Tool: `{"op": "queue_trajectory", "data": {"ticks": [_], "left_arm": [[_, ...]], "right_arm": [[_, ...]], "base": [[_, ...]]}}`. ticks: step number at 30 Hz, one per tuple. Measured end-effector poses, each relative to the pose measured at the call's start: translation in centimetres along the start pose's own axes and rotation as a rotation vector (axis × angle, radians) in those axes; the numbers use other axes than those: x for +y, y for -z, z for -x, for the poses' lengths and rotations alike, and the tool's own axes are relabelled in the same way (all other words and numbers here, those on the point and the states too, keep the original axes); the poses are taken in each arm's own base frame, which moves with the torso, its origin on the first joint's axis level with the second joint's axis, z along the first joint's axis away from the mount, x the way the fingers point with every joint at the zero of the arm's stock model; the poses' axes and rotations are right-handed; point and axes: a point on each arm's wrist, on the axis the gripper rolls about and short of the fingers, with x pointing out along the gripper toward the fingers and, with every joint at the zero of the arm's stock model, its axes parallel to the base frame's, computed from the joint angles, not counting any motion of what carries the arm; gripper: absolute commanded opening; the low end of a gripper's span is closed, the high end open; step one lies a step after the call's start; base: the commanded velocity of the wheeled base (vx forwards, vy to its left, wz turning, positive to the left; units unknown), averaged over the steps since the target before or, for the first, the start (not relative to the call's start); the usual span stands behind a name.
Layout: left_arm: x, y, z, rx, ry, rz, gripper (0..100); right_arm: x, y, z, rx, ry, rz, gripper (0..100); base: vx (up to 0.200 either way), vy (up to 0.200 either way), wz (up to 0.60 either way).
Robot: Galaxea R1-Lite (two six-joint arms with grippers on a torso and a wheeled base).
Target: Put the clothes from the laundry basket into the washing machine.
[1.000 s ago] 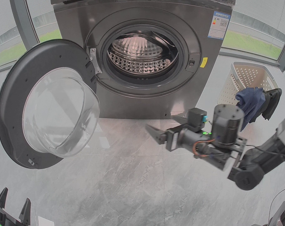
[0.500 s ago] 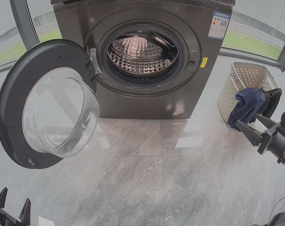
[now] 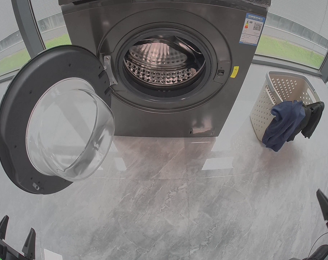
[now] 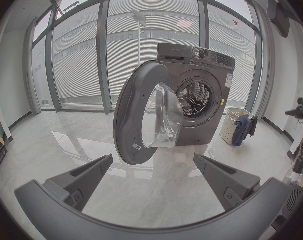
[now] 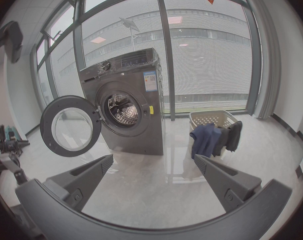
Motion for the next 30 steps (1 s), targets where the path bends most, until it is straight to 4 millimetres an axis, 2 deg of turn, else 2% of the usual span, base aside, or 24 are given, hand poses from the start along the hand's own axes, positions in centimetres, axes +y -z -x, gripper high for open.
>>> {"op": "queue_trajectory", "data": {"ticks": [4,9,30], "left_arm": [[0.0,0.0,0.0,0.000,-0.001,-0.001,100],[0.0,0.0,0.0,0.000,-0.001,-0.003,100],[0.0,0.0,0.0,0.000,0.000,-0.003,100]], "right_arm": [[-0.1,3.6,2.4,0.092,0.058,0.017,100],[0.1,6.1,3.7,0.108,0.112,0.026,100],[0.2,6.7,4.4,0.026,0.146,0.018,100]], "base": [[0.000,0.000,0.00],[0.000,0.000,0.00],[0.000,0.000,0.00]]}}
